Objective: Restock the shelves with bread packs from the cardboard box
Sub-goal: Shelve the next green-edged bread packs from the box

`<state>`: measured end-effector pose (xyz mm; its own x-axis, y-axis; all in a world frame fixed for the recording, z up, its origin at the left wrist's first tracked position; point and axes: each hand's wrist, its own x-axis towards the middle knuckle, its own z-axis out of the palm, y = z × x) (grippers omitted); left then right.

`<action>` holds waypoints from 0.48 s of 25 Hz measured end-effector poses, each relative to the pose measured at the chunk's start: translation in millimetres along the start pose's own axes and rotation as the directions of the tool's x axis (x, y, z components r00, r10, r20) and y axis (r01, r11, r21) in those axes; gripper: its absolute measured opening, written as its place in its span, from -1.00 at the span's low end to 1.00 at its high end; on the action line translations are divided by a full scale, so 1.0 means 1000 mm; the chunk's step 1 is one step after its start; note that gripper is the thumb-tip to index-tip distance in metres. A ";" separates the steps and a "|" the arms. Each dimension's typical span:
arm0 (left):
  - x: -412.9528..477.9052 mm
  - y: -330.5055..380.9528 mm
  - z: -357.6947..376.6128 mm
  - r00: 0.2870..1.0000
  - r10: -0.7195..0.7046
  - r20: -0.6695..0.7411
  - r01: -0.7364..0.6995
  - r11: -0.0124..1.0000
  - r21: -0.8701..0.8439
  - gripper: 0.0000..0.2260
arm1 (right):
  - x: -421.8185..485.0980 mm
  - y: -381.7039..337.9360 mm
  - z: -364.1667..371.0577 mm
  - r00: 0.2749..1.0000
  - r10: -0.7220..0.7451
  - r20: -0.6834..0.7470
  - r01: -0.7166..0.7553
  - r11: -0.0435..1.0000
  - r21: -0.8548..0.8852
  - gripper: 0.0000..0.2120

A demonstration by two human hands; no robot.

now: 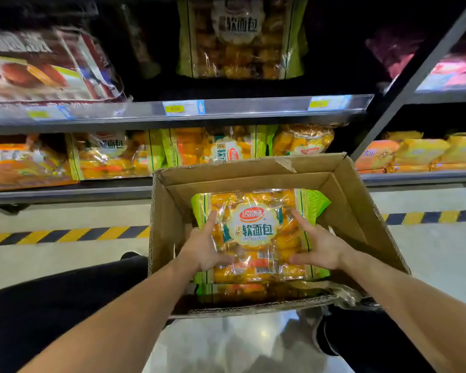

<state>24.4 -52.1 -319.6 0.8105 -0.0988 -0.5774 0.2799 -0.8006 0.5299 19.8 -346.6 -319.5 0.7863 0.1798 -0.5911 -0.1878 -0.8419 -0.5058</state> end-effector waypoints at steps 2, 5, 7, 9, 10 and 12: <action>-0.017 0.006 -0.013 0.995 0.042 -0.093 -0.042 0.999 0.012 0.13 | -0.021 -0.016 -0.010 0.992 -0.047 -0.115 0.046 0.999 -0.014 0.06; -0.044 0.017 -0.035 0.966 0.136 -0.220 -0.124 0.990 0.065 0.10 | -0.054 -0.044 -0.025 0.948 -0.132 -0.289 0.115 0.991 -0.074 0.01; -0.057 0.026 -0.048 0.936 0.198 -0.291 -0.166 0.977 0.132 0.08 | -0.069 -0.061 -0.036 0.897 -0.165 -0.410 0.125 0.984 -0.124 0.01; -0.067 0.035 -0.064 0.893 0.263 -0.366 -0.206 0.961 0.186 0.08 | -0.080 -0.078 -0.047 0.837 -0.198 -0.510 0.130 0.977 -0.167 0.02; -0.069 0.039 -0.071 0.870 0.286 -0.402 -0.220 0.954 0.203 0.09 | -0.083 -0.084 -0.053 0.812 -0.205 -0.546 0.128 0.976 -0.176 0.02; -0.072 0.049 -0.089 0.823 0.326 -0.465 -0.238 0.941 0.240 0.09 | -0.085 -0.096 -0.066 0.769 -0.209 -0.604 0.130 0.976 -0.173 0.01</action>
<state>25.9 -31.8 -196.7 0.9976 -0.0678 -0.0137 -0.0526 -0.8719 0.4869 10.0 -314.1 -179.7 0.9995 0.0074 0.0306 0.0207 -0.8864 -0.4624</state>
